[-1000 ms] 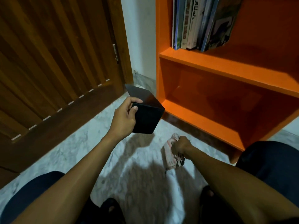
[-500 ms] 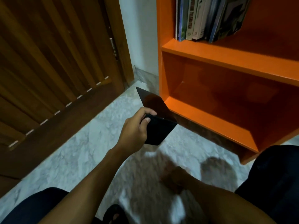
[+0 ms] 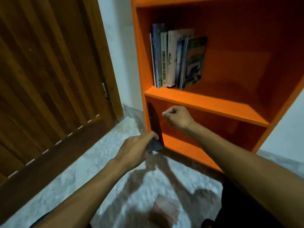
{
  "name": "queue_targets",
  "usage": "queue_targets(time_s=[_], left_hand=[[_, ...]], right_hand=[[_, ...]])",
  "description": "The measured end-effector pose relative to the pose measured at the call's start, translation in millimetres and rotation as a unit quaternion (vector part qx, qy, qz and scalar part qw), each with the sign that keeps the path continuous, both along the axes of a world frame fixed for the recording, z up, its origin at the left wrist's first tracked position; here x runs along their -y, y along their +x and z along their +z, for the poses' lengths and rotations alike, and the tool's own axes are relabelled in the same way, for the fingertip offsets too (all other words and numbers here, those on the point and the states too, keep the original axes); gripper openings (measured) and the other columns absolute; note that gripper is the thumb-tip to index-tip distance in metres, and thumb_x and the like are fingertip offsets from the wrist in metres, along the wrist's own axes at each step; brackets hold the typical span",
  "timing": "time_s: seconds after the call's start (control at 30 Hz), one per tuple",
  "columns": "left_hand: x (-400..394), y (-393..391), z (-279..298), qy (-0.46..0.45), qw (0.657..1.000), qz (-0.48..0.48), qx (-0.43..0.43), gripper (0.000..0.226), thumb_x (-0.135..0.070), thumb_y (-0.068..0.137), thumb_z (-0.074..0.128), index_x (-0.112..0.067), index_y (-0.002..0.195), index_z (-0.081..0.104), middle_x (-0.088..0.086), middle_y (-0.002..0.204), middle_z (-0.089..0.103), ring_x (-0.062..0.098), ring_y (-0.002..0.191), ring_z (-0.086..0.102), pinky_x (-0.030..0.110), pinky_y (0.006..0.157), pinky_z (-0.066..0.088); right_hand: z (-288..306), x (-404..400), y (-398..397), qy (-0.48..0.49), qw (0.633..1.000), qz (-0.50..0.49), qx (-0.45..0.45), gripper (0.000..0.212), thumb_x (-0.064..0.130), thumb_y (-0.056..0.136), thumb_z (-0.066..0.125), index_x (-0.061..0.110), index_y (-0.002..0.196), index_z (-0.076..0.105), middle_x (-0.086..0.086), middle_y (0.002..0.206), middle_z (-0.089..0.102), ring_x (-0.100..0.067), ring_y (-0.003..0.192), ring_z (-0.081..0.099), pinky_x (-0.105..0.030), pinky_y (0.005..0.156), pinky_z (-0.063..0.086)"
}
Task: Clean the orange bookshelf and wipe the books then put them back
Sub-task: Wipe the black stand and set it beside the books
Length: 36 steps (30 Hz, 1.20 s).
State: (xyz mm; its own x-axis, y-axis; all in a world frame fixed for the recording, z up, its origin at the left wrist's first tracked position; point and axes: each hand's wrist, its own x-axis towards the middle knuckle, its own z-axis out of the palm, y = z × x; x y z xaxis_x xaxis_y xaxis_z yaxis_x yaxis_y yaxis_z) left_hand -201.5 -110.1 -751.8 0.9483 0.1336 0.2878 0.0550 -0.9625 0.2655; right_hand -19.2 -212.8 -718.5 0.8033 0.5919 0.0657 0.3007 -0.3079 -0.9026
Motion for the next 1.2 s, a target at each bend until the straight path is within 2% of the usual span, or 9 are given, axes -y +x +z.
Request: queue_targets(time_s=[0.2, 0.3, 0.43, 0.53, 0.63, 0.7, 0.77, 0.93, 1.2], left_hand=[[20, 27, 65, 0.263, 0.960, -0.079, 0.052, 0.045, -0.011, 0.077, 0.025, -0.022, 0.107, 0.056, -0.002, 0.092, 0.067, 0.027, 0.068, 0.062, 0.035, 0.051, 0.035], [25, 49, 84, 0.334, 0.933, -0.088, 0.100, 0.034, -0.012, 0.082, 0.030, -0.022, 0.103, 0.055, 0.000, 0.075, 0.059, 0.026, 0.061, 0.060, 0.034, 0.056, 0.038], [41, 80, 105, 0.343, 0.927, -0.068, 0.136, 0.043, -0.016, 0.090, 0.041, -0.026, 0.130, 0.048, 0.000, 0.100, 0.071, 0.029, 0.102, 0.065, 0.054, 0.101, 0.039], [45, 86, 117, 0.264, 0.942, -0.042, 0.203, 0.071, -0.009, 0.070, 0.071, -0.024, 0.136, 0.050, -0.002, 0.118, 0.068, 0.024, 0.120, 0.058, 0.053, 0.112, 0.029], [23, 99, 115, 0.087, 0.959, 0.005, 0.270, 0.056, -0.013, 0.088, 0.062, -0.023, 0.140, 0.046, -0.002, 0.132, 0.059, 0.021, 0.125, 0.052, 0.045, 0.110, 0.036], [2, 123, 106, -0.011, 0.964, 0.058, 0.259, 0.059, -0.027, 0.097, 0.057, -0.020, 0.150, 0.032, 0.002, 0.147, 0.045, 0.022, 0.134, 0.043, 0.044, 0.109, 0.038], [-19, 157, 94, -0.087, 0.961, 0.092, 0.245, 0.077, -0.038, 0.097, 0.057, -0.017, 0.157, 0.014, 0.007, 0.159, 0.027, 0.026, 0.144, 0.029, 0.044, 0.114, 0.032], [-52, 250, 66, -0.258, 0.925, 0.155, 0.231, 0.114, -0.055, 0.088, 0.064, -0.018, 0.155, -0.020, 0.010, 0.166, -0.008, 0.032, 0.153, 0.004, 0.051, 0.120, 0.020], [-45, 314, 67, -0.294, 0.893, 0.257, 0.224, 0.138, -0.068, 0.071, 0.072, -0.004, 0.154, -0.016, 0.022, 0.162, -0.001, 0.041, 0.148, 0.008, 0.055, 0.119, 0.016]], right_hand=[[81, 7, -9, 0.007, 0.997, -0.025, 0.074, 0.045, 0.030, 0.091, 0.069, 0.008, 0.127, 0.055, -0.011, 0.090, 0.061, -0.032, 0.083, 0.064, -0.043, 0.067, 0.051], [103, 23, 0, 0.032, 0.991, -0.071, 0.112, 0.031, 0.012, 0.091, 0.062, -0.007, 0.115, 0.060, -0.029, 0.094, 0.067, -0.045, 0.080, 0.066, -0.057, 0.065, 0.054], [120, 46, 30, 0.060, 0.981, -0.132, 0.130, 0.011, 0.007, 0.084, 0.061, 0.014, 0.079, 0.067, -0.009, 0.072, 0.067, -0.026, 0.060, 0.059, -0.048, 0.058, 0.055], [124, 68, 54, 0.087, 0.970, -0.179, 0.140, 0.026, 0.009, 0.085, 0.059, 0.028, 0.098, 0.070, -0.001, 0.078, 0.069, -0.026, 0.064, 0.066, -0.044, 0.056, 0.058], [117, 86, 80, 0.093, 0.957, -0.214, 0.172, 0.044, 0.013, 0.093, 0.056, 0.029, 0.134, 0.056, 0.002, 0.069, 0.066, -0.007, 0.040, 0.053, -0.025, 0.041, 0.046], [108, 90, 96, 0.087, 0.943, -0.244, 0.207, 0.044, 0.019, 0.097, 0.055, 0.020, 0.140, 0.051, 0.003, 0.088, 0.071, -0.004, 0.053, 0.060, -0.026, 0.057, 0.058], [97, 91, 111, 0.072, 0.926, -0.275, 0.248, 0.039, 0.022, 0.098, 0.056, 0.015, 0.137, 0.054, 0.006, 0.104, 0.064, -0.008, 0.072, 0.060, -0.031, 0.077, 0.059], [65, 80, 151, 0.004, 0.903, -0.334, 0.269, 0.024, 0.030, 0.095, 0.057, 0.011, 0.107, 0.064, -0.007, 0.085, 0.065, -0.020, 0.058, 0.059, -0.039, 0.051, 0.056], [63, 66, 158, -0.059, 0.877, -0.363, 0.309, 0.030, 0.012, 0.089, 0.066, 0.003, 0.118, 0.064, -0.011, 0.095, 0.060, -0.033, 0.067, 0.061, -0.048, 0.061, 0.056]])
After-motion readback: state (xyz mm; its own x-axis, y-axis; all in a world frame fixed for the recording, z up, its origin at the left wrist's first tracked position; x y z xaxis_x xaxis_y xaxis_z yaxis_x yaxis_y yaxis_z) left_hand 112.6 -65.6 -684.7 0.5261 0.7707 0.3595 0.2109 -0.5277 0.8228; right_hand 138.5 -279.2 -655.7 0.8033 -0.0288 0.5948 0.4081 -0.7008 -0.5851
